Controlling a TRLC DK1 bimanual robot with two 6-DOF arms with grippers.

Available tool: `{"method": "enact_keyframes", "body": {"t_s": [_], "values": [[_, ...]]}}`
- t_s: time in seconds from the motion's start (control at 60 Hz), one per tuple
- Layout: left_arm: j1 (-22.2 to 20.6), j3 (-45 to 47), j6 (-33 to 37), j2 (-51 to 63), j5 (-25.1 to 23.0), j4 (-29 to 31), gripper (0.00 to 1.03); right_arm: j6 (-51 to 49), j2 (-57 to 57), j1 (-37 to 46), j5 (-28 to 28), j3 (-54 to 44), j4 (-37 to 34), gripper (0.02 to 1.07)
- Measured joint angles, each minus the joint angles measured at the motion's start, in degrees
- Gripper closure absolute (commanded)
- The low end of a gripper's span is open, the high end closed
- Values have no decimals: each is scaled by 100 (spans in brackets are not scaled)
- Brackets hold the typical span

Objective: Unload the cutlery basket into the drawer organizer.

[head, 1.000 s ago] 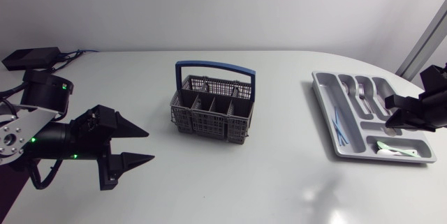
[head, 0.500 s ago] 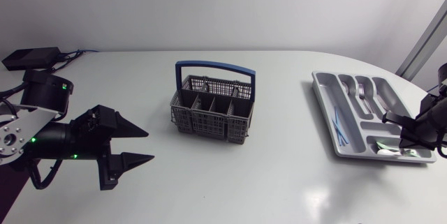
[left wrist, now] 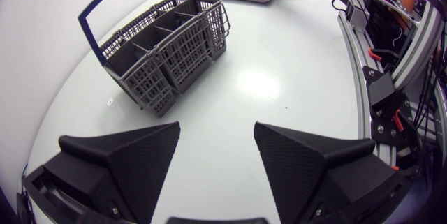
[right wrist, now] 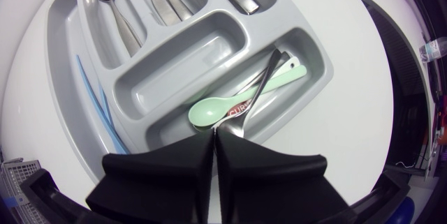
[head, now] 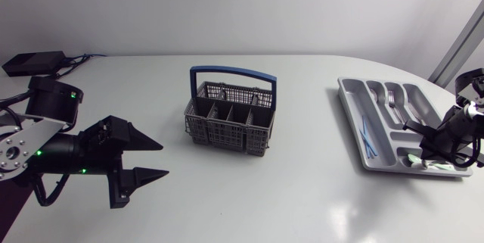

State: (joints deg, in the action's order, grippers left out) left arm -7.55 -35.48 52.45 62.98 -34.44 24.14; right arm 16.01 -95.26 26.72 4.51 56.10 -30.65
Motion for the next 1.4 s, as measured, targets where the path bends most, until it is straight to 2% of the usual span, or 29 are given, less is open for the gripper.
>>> {"method": "enact_keyframes", "body": {"t_s": [0.033, 0.117, 0.15, 0.267, 0.383, 0.517, 0.6, 0.75, 0.867, 1.0, 1.133, 1.317, 1.4], "values": [[-2, 0, 0, 0, 0, -2, 29, 52, -17, -17, -2, 13, 0, 75], [-2, 20, 0, 0, 0, 0, 29, 153, -57, -85, -15, 66, -17, 27], [-2, 26, 0, 0, 0, 0, 29, 175, -70, -120, -17, 92, -37, 19], [4, 61, 0, 0, 0, -2, 29, 184, -81, -205, -17, 142, -68, 10], [72, 92, 0, 0, 2, -4, 29, 179, 94, -234, -15, 131, -81, 8], [136, 96, -44, 0, 0, -37, 25, 57, 935, -398, -15, 13, -83, 8], [144, 96, -254, 9, 2, -271, 25, -109, 1534, -678, -46, -92, -81, 8], [168, 90, -820, 310, 122, -979, 25, -278, 2249, -1303, -627, -457, 2, 8], [234, -52, -1298, 824, 240, -1340, 25, -387, 2553, -1733, -997, -828, 420, 8], [291, -393, -1816, 1493, 437, -1716, 25, -505, 2715, -2146, -1316, -1123, 1008, 7], [302, -791, -2173, 2079, 603, -1963, 25, -848, 2802, -2448, -2430, -1471, 1709, 7], [302, -1191, -2533, 2651, 807, -2317, 25, -1056, 2310, -3038, -2483, -1338, 1856, 7], [310, -1419, -2677, 2927, 929, -2472, 25, -1078, 1840, -3329, -2299, -1145, 1891, 7]]}}
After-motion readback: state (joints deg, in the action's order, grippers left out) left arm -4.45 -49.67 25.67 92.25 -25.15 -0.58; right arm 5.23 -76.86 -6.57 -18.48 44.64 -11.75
